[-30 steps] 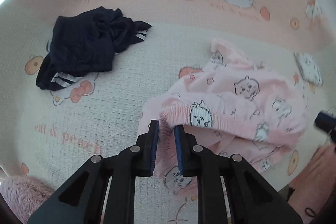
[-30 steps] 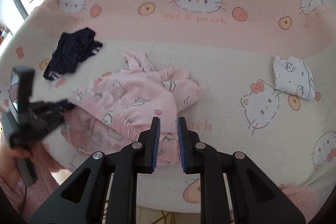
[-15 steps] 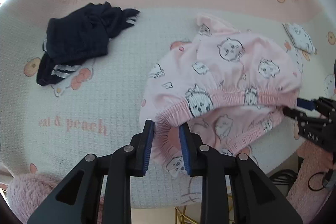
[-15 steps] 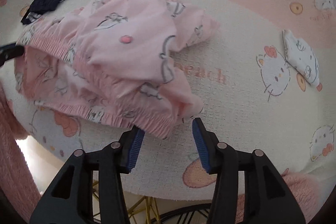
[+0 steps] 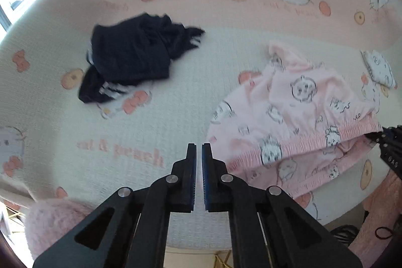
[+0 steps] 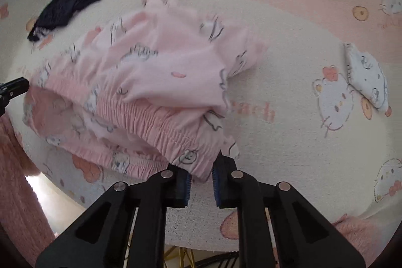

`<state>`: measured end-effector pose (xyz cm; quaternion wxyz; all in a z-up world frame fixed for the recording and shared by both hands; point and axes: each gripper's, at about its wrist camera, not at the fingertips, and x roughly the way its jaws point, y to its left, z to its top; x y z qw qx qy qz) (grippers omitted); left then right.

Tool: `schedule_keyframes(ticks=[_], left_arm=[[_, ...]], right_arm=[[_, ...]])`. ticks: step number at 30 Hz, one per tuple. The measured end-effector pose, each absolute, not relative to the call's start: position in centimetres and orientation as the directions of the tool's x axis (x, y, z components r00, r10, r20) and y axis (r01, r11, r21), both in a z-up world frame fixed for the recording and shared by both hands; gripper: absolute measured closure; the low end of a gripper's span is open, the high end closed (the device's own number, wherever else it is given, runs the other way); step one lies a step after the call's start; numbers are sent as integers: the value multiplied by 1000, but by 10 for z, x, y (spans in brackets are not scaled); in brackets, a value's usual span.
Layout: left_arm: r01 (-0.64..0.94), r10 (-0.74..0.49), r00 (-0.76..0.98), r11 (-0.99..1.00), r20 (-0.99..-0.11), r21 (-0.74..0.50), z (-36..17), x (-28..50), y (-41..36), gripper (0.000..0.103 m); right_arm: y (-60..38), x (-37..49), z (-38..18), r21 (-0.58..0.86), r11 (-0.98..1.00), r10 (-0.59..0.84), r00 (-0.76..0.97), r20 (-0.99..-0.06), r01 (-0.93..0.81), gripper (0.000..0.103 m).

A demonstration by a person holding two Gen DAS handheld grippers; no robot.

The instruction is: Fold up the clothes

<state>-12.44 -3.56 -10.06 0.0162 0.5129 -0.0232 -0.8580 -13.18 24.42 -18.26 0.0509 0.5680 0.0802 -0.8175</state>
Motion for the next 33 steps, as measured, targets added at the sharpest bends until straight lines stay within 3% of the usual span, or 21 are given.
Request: schedule_keyframes(ticks=[2, 5, 7, 9, 12, 17, 21, 23, 24, 27, 30, 33], left_arm=[[-5, -25, -529, -999, -848, 32, -73, -122, -46, 98], [-147, 154, -472, -985, -868, -94, -70, -123, -40, 96], [-197, 207, -420, -971, -884, -134, -90, -122, -22, 90], [-262, 265, -354, -949, -897, -177, -114, -114, 6, 73], [-327, 331, -316, -918, -889, -226, -136, -97, 45, 61], [-354, 261, -361, -927, -895, -127, -148, -91, 87, 60], [-218, -25, -440, -967, -898, 134, -167, -104, 79, 61], [-101, -41, -445, -990, -895, 96, -167, -106, 51, 66], [-55, -37, -451, -996, -891, 69, -163, -105, 37, 79], [54, -68, -494, -997, -867, 48, -143, -103, 3, 87], [108, -53, -541, -994, -839, -7, -116, -99, -20, 88], [116, -46, -551, -993, -833, -22, -108, -95, -28, 88]], right_arm=[[258, -130, -147, -73, -990, 13, -434, -901, 122, 93], [264, -125, -102, -18, -995, -37, -510, -860, 103, 93], [264, -117, -88, 20, -994, -74, -523, -849, 109, 93], [260, -112, -83, 69, -991, -121, -513, -850, 119, 93], [253, -96, -86, 95, -986, -151, -512, -846, 134, 92], [248, -69, -70, 181, -971, -237, -529, -815, 156, 92], [244, -58, -63, 177, -971, -238, -558, -795, 162, 92], [242, -58, -71, 110, -984, -172, -553, -815, 143, 92], [240, -59, -81, 61, -989, -126, -533, -837, 138, 92], [236, -62, -115, -29, -990, -37, -453, -891, 137, 91], [234, -62, -147, 75, -989, -117, -355, -928, 131, 85], [222, -60, -172, 65, -984, -115, -313, -943, 165, 83]])
